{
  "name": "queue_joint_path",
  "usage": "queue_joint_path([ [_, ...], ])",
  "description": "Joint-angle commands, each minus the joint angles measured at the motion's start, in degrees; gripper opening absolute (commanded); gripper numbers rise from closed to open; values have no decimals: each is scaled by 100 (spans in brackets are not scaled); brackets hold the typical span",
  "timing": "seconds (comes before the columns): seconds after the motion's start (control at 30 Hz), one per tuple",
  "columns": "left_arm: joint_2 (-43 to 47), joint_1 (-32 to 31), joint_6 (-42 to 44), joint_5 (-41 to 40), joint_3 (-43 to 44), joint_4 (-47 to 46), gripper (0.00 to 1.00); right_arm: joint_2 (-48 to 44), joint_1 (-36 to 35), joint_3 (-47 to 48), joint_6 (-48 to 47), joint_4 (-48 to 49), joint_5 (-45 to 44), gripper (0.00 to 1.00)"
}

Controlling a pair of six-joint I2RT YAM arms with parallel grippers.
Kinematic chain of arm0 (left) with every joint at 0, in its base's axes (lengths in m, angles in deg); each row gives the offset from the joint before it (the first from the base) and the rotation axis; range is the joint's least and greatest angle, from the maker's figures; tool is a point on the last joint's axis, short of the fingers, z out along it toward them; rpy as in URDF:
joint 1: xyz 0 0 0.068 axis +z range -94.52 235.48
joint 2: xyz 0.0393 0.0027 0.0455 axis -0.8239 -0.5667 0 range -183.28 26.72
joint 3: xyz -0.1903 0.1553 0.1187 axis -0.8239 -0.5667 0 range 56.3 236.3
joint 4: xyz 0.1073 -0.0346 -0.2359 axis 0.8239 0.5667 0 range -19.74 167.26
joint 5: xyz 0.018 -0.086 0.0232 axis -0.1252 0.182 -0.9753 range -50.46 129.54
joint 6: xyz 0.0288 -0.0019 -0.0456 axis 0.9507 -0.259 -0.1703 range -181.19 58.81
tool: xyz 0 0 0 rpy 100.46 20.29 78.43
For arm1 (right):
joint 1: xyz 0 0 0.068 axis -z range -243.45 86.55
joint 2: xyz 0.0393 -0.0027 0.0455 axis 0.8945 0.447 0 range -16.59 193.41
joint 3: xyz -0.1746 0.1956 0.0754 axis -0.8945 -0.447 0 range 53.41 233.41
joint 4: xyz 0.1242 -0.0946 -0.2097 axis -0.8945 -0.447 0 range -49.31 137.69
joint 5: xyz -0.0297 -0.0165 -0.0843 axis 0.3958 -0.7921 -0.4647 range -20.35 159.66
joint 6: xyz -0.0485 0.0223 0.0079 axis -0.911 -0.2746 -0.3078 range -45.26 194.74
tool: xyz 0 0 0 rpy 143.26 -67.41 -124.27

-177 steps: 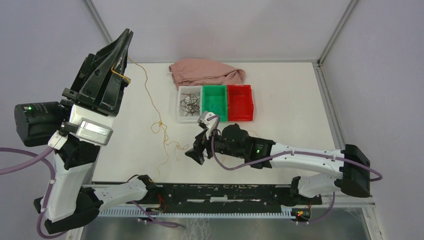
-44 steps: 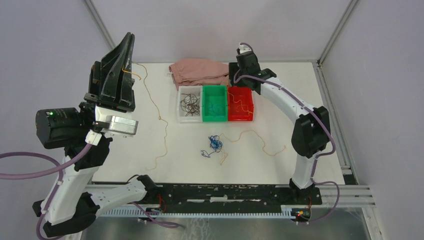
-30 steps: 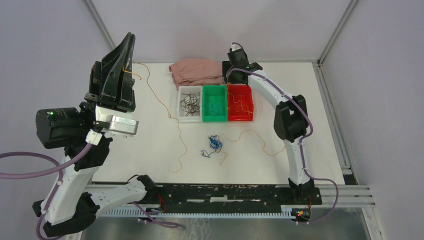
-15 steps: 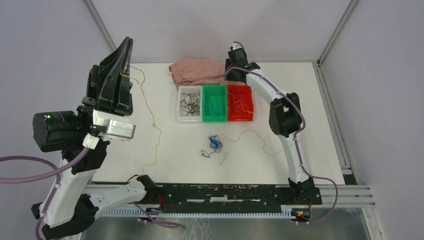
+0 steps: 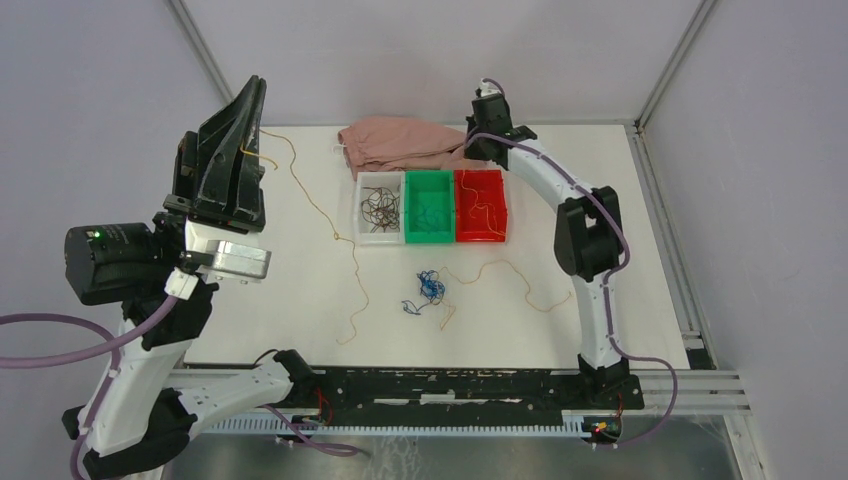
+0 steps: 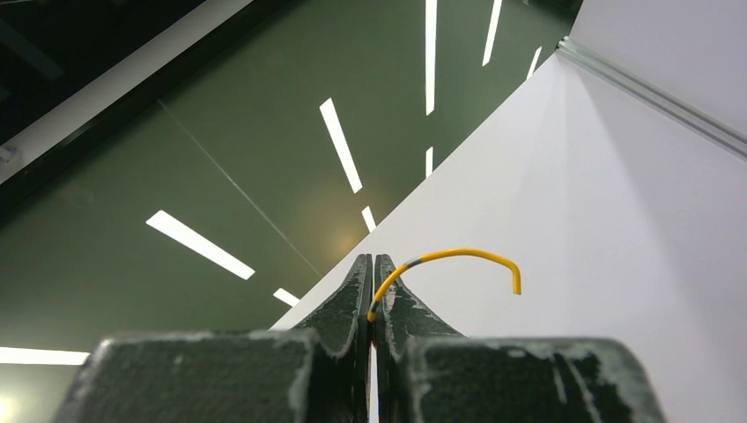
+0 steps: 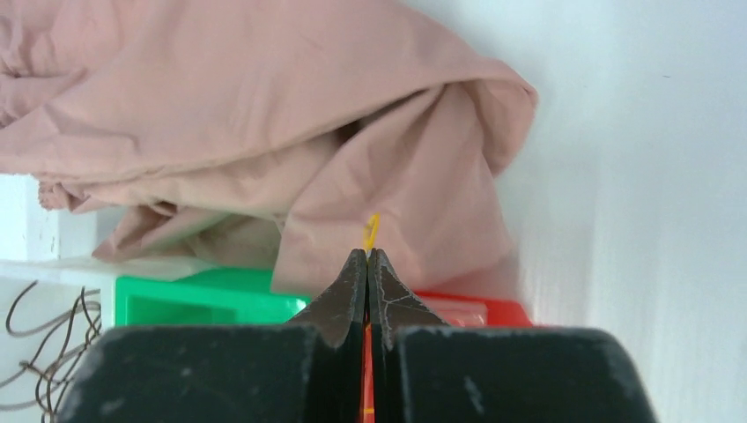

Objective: Untangle the cables
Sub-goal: Place the cable in the bin.

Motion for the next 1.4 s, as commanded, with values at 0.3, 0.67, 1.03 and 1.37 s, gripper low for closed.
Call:
queue_joint_path([
  [0.3,74,15,78,32,125,-8,3,-2343,30,-3237,-470,2158,-8,0],
  [0.67,66,12,66,49,150,-16,3,-2791,-124,-4531,-374,2249,-51,0],
  [1.03,64,14,53,41,119,-34,3,-1747,-370,-3406,-659,1631,-299,0],
  [1.37,73,10,39,23,20,-25,3,-838,-509,-2321,-934,983,-920,5],
])
